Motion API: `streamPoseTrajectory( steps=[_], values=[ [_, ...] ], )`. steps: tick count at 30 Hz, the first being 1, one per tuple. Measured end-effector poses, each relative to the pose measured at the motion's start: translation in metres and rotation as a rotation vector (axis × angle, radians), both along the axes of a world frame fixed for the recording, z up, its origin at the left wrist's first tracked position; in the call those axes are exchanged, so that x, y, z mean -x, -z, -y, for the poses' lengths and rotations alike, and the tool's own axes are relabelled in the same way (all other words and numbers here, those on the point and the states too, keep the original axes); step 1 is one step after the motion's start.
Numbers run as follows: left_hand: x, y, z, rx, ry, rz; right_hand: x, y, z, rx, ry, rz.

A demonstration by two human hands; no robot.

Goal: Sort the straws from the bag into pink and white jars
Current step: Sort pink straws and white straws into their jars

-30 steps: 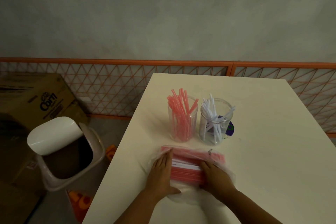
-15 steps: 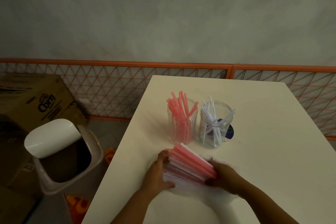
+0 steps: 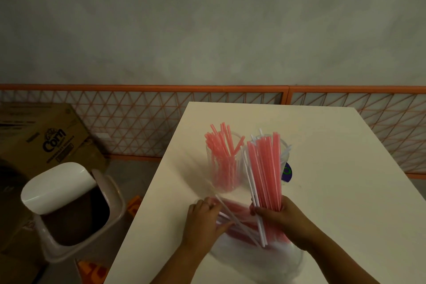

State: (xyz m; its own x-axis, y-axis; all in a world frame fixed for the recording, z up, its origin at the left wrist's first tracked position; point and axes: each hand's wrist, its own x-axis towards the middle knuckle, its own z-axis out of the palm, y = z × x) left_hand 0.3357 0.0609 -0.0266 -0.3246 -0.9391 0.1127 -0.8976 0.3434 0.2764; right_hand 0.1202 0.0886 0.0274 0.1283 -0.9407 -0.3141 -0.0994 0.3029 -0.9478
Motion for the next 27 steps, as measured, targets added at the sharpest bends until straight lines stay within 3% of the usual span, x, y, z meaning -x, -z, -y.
streamPoseTrajectory(
  steps=[2, 4, 7, 9, 11, 19, 27],
  values=[
    [0.003, -0.002, 0.001, 0.086, 0.012, 0.002, 0.000, -0.003, -0.001, -0.010, 0.005, 0.023],
    [0.010, -0.010, 0.002, 0.107, -0.006, -0.216, 0.001, -0.005, -0.002, -0.005, 0.010, 0.028],
    [0.032, -0.051, -0.004, -0.245, -0.032, -0.757, 0.000, -0.010, -0.005, 0.011, 0.039, 0.052],
    [0.050, -0.073, -0.005, -0.444, 0.011, -0.902, -0.001, -0.012, -0.006, 0.013, 0.059, 0.075],
    [0.066, -0.082, -0.007, -0.541, 0.064, -0.970, -0.004, -0.014, -0.008, 0.016, 0.072, 0.123],
    [0.089, -0.086, -0.008, -0.528, -0.105, -1.079, -0.002, -0.017, -0.014, -0.004, 0.129, 0.225],
    [0.102, -0.092, -0.002, -0.625, -0.125, -1.088, 0.005, -0.018, -0.020, 0.008, 0.236, 0.222]
  ],
)
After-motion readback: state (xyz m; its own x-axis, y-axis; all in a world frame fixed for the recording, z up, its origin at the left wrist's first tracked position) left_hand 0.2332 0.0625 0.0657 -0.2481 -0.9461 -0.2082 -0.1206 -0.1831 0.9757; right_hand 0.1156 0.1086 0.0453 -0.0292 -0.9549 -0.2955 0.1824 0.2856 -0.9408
